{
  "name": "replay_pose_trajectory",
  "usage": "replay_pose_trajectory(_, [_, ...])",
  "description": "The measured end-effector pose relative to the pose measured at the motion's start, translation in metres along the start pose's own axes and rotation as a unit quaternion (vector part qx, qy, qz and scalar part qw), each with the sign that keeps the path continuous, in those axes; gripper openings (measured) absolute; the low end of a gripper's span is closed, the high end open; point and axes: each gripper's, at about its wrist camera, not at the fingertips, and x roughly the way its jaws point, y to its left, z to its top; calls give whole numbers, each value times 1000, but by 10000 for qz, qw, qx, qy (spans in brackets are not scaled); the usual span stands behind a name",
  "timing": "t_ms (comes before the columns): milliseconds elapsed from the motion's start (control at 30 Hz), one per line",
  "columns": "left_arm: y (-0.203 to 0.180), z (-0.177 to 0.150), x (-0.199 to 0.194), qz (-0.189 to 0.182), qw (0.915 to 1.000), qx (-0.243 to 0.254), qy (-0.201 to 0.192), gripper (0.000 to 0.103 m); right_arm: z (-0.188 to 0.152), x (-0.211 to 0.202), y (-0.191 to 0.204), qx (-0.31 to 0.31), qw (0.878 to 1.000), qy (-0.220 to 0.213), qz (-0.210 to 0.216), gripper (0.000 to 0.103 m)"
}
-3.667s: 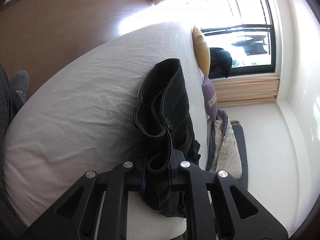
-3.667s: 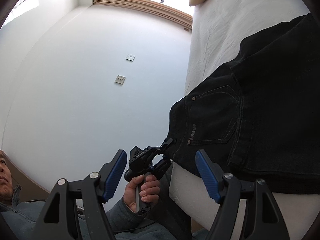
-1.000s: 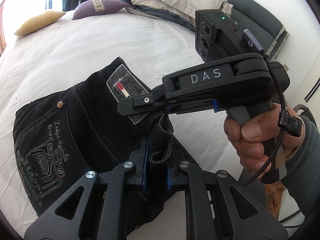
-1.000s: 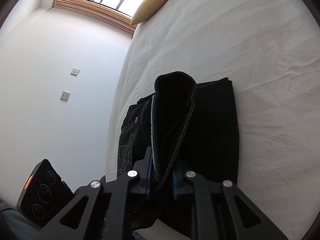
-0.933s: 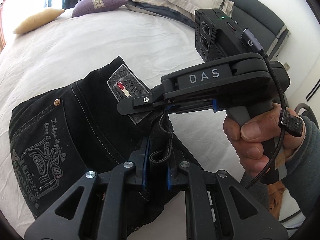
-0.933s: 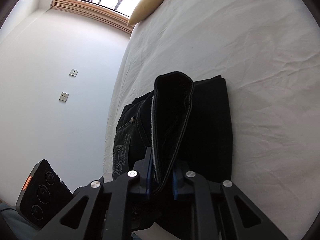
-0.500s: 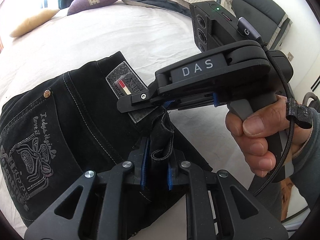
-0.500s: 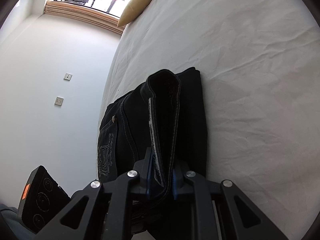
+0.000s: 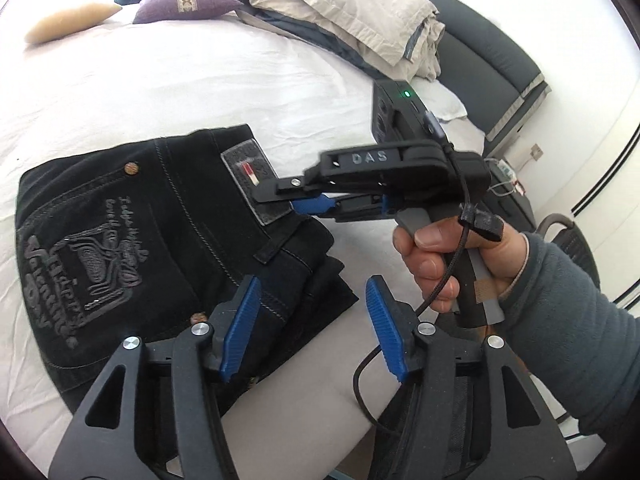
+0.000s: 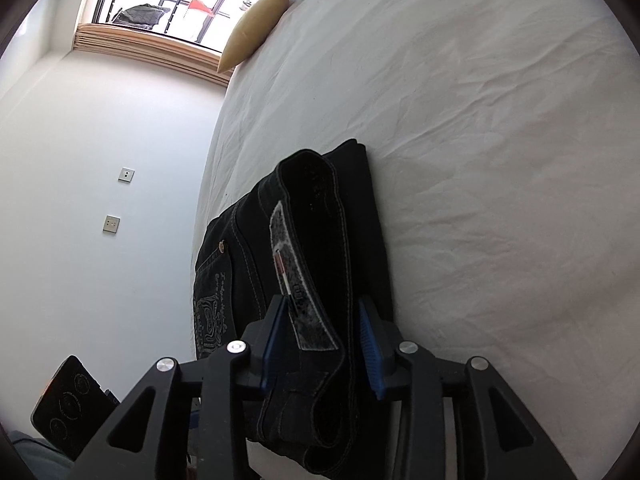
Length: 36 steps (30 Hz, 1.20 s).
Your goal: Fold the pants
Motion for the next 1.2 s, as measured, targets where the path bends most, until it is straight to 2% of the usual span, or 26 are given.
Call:
replay_pose_trajectory(67, [19,4,-14,74,9995,-229,-185,53,-3,-13,6,-17,9997,-191,-156,41])
replay_pose_trajectory(200, [64,6,-23,98,9955,-897,-283,53,-14,-32,29,-111,9976,-446,509,41])
replay_pose_trajectory(300, [85,6,-31,-21,9931,-1094,-415,53,-27,-22,50,-410,9951,-174,886,41])
replay_pose_trajectory(333, [90,5,-31,-3,9927,-1123,-438,53,-32,-15,52,-484,9952,-36,847,41])
replay_pose_trajectory(400, [103,3,-29,-57,9907,-1308,-372,53,-41,6,43,-361,9974,375,491,44])
replay_pose_trajectory(433, [111,0,-26,-99,9887,-1463,-307,53,-46,17,32,-216,9978,565,260,37])
replay_pose_trajectory(467, [117,-3,-26,-150,9869,-1580,-279,53,-52,21,24,-108,9980,586,199,27])
replay_pose_trajectory(567, [134,1,-35,-198,9854,-1626,-454,53,-59,12,10,134,9983,386,404,25])
replay_pose_trajectory(667, [154,23,-39,-216,9837,-1632,-718,53,-63,10,9,99,9984,400,397,25])
replay_pose_trajectory(767, [180,52,-37,-504,9781,-1759,-989,53,-60,13,10,118,9985,431,327,25])
replay_pose_trajectory(867, [210,70,-19,-995,9713,-2010,-796,53,-59,15,12,107,9985,458,269,25])
replay_pose_trajectory(967, [234,54,-8,-1325,9637,-2202,-726,51,-60,15,12,157,9984,451,315,25])
replay_pose_trajectory(1100, [247,15,-27,-1725,9514,-2276,-1149,51,-61,13,8,155,9984,419,352,25])
replay_pose_trajectory(1200, [241,-18,-37,-1880,9497,-2200,-1200,51,-62,13,5,193,9983,421,359,25])
